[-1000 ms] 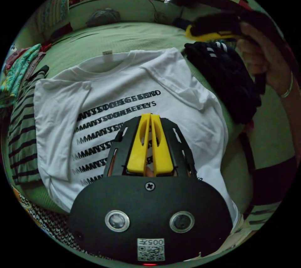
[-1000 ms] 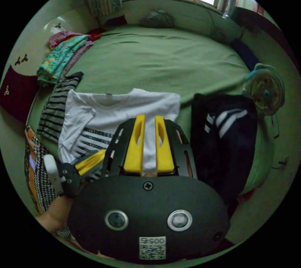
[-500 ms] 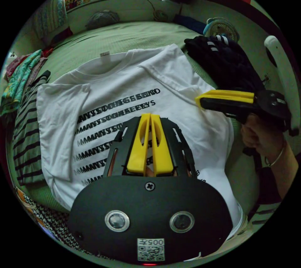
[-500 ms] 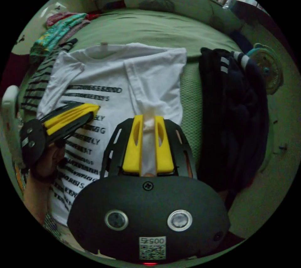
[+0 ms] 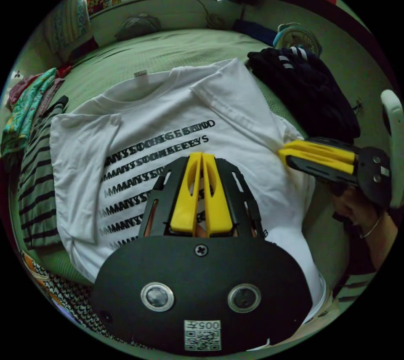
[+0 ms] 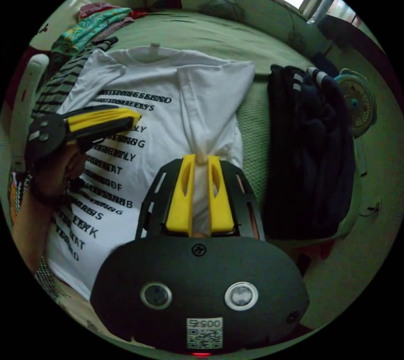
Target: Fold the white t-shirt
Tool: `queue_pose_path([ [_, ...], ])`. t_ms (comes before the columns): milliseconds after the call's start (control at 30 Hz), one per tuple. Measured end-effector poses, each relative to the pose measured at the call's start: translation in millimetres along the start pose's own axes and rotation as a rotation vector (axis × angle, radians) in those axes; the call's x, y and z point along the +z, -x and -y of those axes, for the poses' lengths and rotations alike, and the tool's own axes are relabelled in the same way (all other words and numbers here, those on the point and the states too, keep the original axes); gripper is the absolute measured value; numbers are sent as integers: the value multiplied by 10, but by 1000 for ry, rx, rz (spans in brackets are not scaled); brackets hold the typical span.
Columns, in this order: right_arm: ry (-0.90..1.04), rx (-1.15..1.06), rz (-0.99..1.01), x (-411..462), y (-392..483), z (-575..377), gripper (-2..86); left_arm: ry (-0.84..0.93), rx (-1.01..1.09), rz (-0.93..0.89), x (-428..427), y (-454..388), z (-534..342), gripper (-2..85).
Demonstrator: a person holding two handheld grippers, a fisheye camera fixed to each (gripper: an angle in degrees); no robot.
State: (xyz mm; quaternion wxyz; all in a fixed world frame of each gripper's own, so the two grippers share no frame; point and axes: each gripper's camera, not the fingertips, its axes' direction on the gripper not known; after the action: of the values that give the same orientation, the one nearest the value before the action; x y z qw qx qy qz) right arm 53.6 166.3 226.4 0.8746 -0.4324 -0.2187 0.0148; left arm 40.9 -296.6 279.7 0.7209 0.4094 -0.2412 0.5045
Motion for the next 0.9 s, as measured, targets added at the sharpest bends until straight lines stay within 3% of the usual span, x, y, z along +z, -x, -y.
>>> queue_pose_path([
  [300,-157,0,45,-92,269,581,83,-4,-25,-35,-102,242,-46,-6],
  [500,-88,-17,-40,374,521,1207,85,-3,-21,-30,-195,404,-95,-7],
  [667,-57,3,-93,521,582,1419,39,9,6,-60,-261,571,-112,-6],
  [767,-117,30,-37,434,586,1461,28,9,17,-80,-311,689,-112,-6],
  [900,-34,63,-19,566,609,1506,43,8,-2,-118,-378,876,-116,-6],
])
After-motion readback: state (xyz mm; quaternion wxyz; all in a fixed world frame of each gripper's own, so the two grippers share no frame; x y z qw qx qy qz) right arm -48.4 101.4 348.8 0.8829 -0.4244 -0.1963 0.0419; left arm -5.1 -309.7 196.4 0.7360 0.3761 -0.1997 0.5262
